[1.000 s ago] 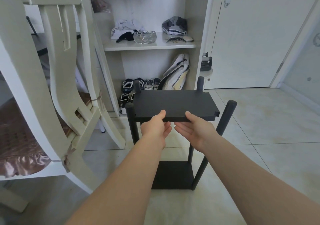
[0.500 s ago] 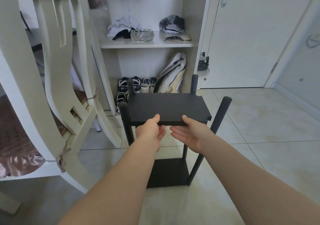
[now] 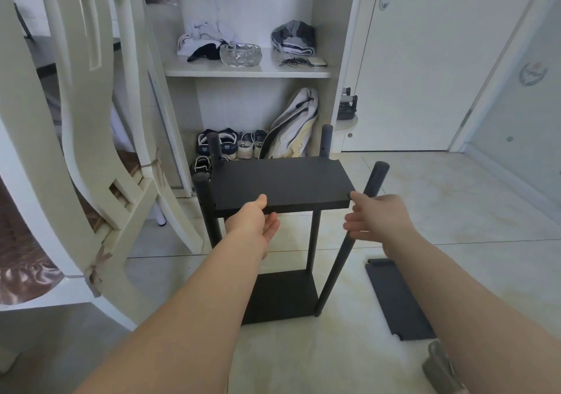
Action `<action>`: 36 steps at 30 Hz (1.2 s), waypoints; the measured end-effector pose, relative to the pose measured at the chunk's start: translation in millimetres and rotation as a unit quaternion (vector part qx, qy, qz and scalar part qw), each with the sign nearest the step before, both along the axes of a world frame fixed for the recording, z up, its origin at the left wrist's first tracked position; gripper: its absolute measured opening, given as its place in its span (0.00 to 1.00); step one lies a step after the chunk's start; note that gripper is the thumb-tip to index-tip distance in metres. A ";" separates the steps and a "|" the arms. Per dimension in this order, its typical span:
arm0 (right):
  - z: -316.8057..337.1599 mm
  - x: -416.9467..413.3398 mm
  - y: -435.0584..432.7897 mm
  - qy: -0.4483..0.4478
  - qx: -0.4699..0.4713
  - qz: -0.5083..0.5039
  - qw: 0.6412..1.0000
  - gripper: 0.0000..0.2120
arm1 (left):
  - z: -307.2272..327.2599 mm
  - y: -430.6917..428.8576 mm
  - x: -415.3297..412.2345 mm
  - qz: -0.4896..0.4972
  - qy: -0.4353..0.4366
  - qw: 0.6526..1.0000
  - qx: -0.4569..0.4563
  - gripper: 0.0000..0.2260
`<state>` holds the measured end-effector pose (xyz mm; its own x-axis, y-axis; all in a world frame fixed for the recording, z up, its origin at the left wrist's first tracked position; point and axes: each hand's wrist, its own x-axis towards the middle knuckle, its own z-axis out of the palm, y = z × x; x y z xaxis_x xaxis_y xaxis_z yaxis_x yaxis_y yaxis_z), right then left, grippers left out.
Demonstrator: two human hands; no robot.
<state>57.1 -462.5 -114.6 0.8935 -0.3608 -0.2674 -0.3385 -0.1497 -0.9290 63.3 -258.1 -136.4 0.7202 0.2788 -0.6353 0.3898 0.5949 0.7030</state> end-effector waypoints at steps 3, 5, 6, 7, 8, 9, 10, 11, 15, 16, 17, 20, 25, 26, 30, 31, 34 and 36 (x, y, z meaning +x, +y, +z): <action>5.0 -1.9 -17.7 -0.055 -0.055 -0.053 0.996 0.11 | -1.0 -1.6 -1.0 0.004 0.004 1.000 0.002 0.12; 3.3 1.9 -24.2 -0.088 -0.078 -0.102 0.988 0.19 | -1.3 -2.9 -1.6 0.006 0.006 1.000 0.001 0.13; 2.5 5.2 -25.8 -0.104 -0.078 -0.118 0.985 0.24 | -1.4 -3.2 -1.9 0.006 0.007 1.000 0.001 0.12; 2.4 8.8 -25.9 -0.118 -0.072 -0.121 0.983 0.29 | -1.5 -3.3 -2.4 0.006 0.008 1.000 0.001 0.11; 3.2 13.0 -24.5 -0.127 -0.064 -0.110 0.984 0.34 | -1.6 -3.4 -2.9 0.007 0.009 1.000 0.002 0.10; 4.0 18.0 -22.2 -0.131 -0.057 -0.091 0.986 0.37 | -1.6 -3.0 -3.3 0.009 0.010 1.000 0.004 0.10; 4.8 22.8 -19.4 -0.132 -0.051 -0.068 0.988 0.38 | -1.8 -2.7 -3.4 0.013 0.012 1.000 0.005 0.10; 5.4 27.3 -16.5 -0.130 -0.044 -0.052 0.989 0.37 | -1.8 -2.3 -3.4 0.015 0.013 1.000 0.005 0.10; 6.6 41.4 -13.0 -0.117 -0.055 -0.039 0.991 0.15 | -0.7 -0.6 -1.0 0.016 0.010 1.000 0.002 0.10; 5.2 42.3 -13.3 -0.117 -0.074 -0.037 0.990 0.12 | -0.6 0.2 -0.4 0.017 0.009 1.000 0.001 0.10; 3.0 41.6 -13.2 -0.120 -0.094 -0.033 0.988 0.11 | -0.6 1.1 0.0 0.019 0.010 1.000 0.000 0.10; -1.9 31.9 -9.8 -0.150 -0.159 0.003 0.976 0.11 | -1.1 2.3 -0.2 0.019 0.015 1.000 0.001 0.10; 8.3 17.4 -8.9 -0.176 -0.139 0.043 0.974 0.05 | -1.9 6.4 -1.6 0.021 0.011 1.000 0.000 0.10; 10.0 16.0 -9.0 -0.176 -0.133 0.045 0.974 0.04 | -1.8 7.8 -2.1 0.022 0.010 1.000 -0.001 0.10; 16.4 11.6 -2.1 -0.188 -0.159 0.067 0.967 0.06 | -0.3 11.9 -5.4 0.015 0.009 1.000 -0.007 0.10; 17.9 10.8 0.7 -0.188 -0.158 0.068 0.967 0.06 | 0.3 13.0 -6.3 0.014 0.008 1.000 -0.008 0.10; 21.8 10.1 3.7 -0.176 -0.162 0.080 0.968 0.09 | 0.7 16.4 -7.6 0.020 0.008 1.000 -0.011 0.10; 27.9 10.0 3.6 -0.175 -0.160 0.089 0.967 0.17 | 0.2 18.3 -7.6 0.023 0.008 1.000 -0.013 0.10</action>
